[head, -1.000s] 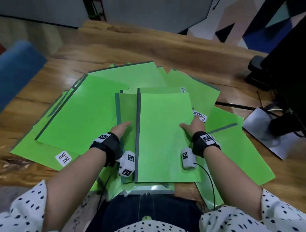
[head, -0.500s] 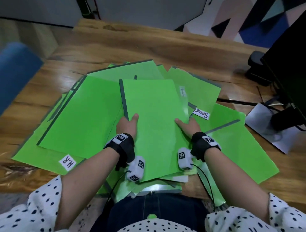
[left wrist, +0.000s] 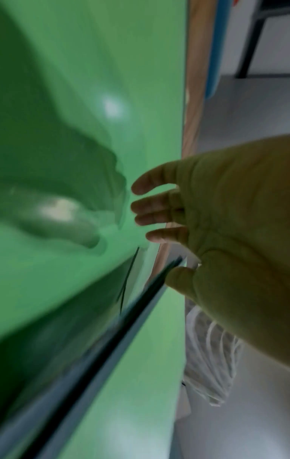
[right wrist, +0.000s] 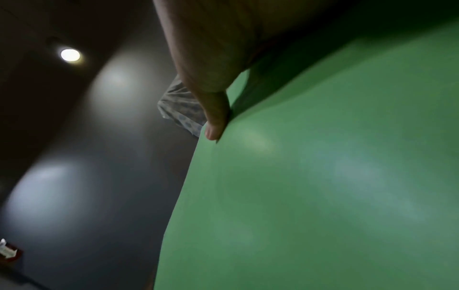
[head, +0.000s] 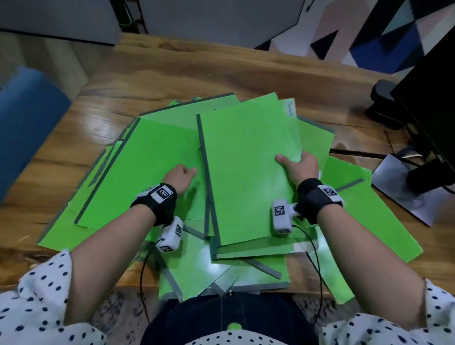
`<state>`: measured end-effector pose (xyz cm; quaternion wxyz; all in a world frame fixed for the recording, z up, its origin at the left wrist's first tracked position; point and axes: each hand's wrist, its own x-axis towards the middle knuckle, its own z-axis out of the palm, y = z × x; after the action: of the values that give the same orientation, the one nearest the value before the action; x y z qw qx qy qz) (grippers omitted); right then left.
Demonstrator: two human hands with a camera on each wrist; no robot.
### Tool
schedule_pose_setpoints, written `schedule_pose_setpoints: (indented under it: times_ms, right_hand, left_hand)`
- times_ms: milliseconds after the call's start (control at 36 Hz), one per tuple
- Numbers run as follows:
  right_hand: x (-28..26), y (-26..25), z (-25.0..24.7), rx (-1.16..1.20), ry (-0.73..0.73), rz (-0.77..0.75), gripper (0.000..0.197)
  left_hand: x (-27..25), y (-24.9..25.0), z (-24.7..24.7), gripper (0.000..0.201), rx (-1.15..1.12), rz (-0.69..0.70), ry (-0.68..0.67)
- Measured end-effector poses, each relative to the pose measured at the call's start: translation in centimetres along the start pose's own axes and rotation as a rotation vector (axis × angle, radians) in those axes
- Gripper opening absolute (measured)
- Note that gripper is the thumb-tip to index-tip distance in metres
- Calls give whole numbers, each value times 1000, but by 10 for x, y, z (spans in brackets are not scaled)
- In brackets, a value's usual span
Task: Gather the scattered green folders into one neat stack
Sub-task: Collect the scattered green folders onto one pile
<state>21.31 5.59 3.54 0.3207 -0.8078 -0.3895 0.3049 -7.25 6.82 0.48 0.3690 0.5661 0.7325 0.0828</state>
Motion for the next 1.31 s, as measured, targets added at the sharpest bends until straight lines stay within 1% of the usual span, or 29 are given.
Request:
schedule_pose_setpoints:
  times_ms: [56,111,139,194,250,278,333,389,500,555,583,639,694,722,778,833,944,1000,1055,1083,1139,1194,1250,1305]
  right_hand:
    - [1,-12,-7,-38,66,-44,85]
    - [4,-21,-15,-67,123,-69,73]
    - [6,-26,-19,-85,153,-89,65]
    - [10,-32,-26,-138,207,-133,54]
    - [12,-37,-32,-170,254,-134,56]
    - [12,-41,-34,-180,272,-129,59]
    - [9,-48,-38,-192,299,-127,60]
    - [7,-55,-40,-205,306,-129,58]
    - [1,-64,-42,-290,299,-147,60]
    - [-3,-66,-43,-342,299,-164,58]
    - [-5,-67,-44,-363,298,-173,58]
    - [-8,-68,-45,-392,294,-185,58]
    - [-11,-69,-46,-416,295,-202,58]
    - [-12,-69,-46,-428,295,-209,58]
    - [-14,-71,-46,-447,294,-216,58]
    - [-17,-73,-46,-454,291,-224,58]
    - [-20,-78,-48,-465,288,-238,57]
    - [-20,-83,-47,-481,282,-246,56]
    - [-21,-87,-46,-516,285,-251,56]
    - [-22,-90,-46,-535,289,-254,56]
    - [-24,-95,-45,-571,304,-261,56]
    - [-26,-100,-44,-612,325,-272,53]
    - [-27,-105,-43,-660,338,-285,50]
    - [-27,-110,-43,-709,341,-300,48]
  left_hand:
    - [9,-16,-10,56,152,-10,74]
    - [16,-33,-17,67,316,-60,96]
    - [18,-40,-19,73,371,-86,85]
    - [19,-54,-18,84,438,-103,12]
    - [15,-63,-10,89,497,-98,-106]
    - [12,-64,-3,91,521,-99,-143]
    - [1,-61,14,92,560,-104,-167]
    - [-13,-49,32,89,581,-80,-179]
    - [-32,-22,50,73,552,34,-206]
    - [-30,-14,45,66,482,51,-176]
    - [-27,-12,40,64,437,40,-138]
    - [-17,-16,25,68,381,-28,-25]
    - [-7,-28,5,79,358,-140,80]
    - [-3,-35,-5,88,331,-200,110]
    - [2,-51,-17,105,266,-300,108]
    - [2,-62,-22,111,214,-368,88]
    - [-1,-73,-21,113,111,-451,49]
    - [-4,-74,-22,101,76,-472,11]
    - [-4,-73,-22,85,65,-471,-25]
    - [-3,-73,-21,82,49,-468,-31]
    - [1,-70,-21,86,-21,-448,-33]
    - [4,-61,-28,91,-50,-397,-24]
    - [10,-50,-40,93,-24,-319,-10]
    - [17,-38,-55,91,29,-227,-19]
